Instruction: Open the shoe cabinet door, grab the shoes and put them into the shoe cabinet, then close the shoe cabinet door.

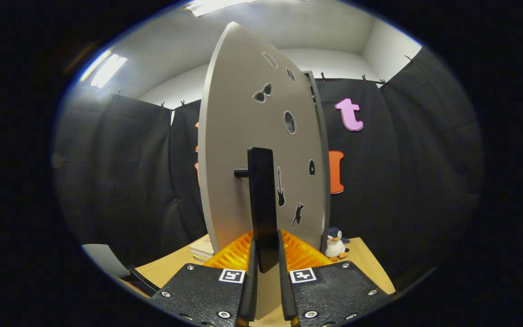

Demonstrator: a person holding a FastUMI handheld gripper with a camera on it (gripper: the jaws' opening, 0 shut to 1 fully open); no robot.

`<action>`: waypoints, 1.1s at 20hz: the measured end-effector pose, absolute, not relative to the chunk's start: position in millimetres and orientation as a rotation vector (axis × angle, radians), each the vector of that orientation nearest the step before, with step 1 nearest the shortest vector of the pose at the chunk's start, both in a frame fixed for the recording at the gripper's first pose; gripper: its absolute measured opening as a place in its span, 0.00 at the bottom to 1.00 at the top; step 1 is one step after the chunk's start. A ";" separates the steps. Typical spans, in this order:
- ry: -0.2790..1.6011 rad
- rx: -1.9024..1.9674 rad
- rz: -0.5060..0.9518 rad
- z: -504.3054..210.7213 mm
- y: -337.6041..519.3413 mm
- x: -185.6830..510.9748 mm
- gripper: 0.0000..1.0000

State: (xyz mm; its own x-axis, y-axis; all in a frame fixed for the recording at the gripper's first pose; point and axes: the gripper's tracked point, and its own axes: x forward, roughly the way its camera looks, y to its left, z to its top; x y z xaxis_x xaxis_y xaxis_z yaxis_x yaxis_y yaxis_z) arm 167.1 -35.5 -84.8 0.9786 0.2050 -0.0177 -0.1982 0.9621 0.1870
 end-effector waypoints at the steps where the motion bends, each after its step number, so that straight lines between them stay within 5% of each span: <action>1: 0.038 0.186 0.181 -84.9 -42.5 166.3 0.22; 12: 0.054 0.171 -0.067 -101.7 -141.1 146.3 0.15; 22: 0.155 0.171 -0.141 -136.2 -97.3 107.6 0.15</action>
